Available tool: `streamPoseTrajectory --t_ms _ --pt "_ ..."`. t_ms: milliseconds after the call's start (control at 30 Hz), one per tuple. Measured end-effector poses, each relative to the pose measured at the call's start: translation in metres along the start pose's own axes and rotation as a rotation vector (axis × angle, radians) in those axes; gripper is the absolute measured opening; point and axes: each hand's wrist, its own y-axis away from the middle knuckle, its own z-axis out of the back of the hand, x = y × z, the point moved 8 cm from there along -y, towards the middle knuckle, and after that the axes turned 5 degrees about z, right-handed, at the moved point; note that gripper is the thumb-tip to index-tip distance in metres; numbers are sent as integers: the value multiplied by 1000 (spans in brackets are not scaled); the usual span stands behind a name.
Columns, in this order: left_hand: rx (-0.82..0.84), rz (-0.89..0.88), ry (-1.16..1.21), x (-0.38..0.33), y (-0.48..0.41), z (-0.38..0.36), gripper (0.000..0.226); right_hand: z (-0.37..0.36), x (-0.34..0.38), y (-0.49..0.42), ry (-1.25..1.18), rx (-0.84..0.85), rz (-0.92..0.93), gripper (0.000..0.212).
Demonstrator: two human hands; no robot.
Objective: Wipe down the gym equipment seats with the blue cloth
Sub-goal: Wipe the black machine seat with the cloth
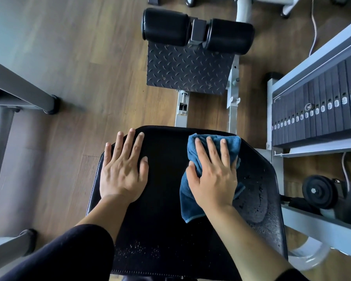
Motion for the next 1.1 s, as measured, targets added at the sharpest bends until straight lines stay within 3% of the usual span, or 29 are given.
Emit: streamPoseTrajectory --t_ms 300,467,567,733,833,1000,1100 --pt "2 -8 -21 0 0 0 62 -8 40 -23 -35 21 154 56" --pt "4 -6 -13 -1 0 0 61 6 -28 -25 -25 -92 -93 53" --pt "2 -8 -16 0 0 -1 61 3 -29 -28 -26 -90 -156 53" --pt "-4 -12 -8 -1 1 1 62 -6 39 -13 -77 -27 38 56" --pt "-1 -17 -10 -2 0 0 62 -4 35 -10 -100 -27 102 54" --pt "1 -12 -9 -1 0 0 61 9 -39 -14 -43 -96 -90 53" --pt "5 -13 -14 2 0 -1 62 7 -29 -14 -22 -107 -167 55"
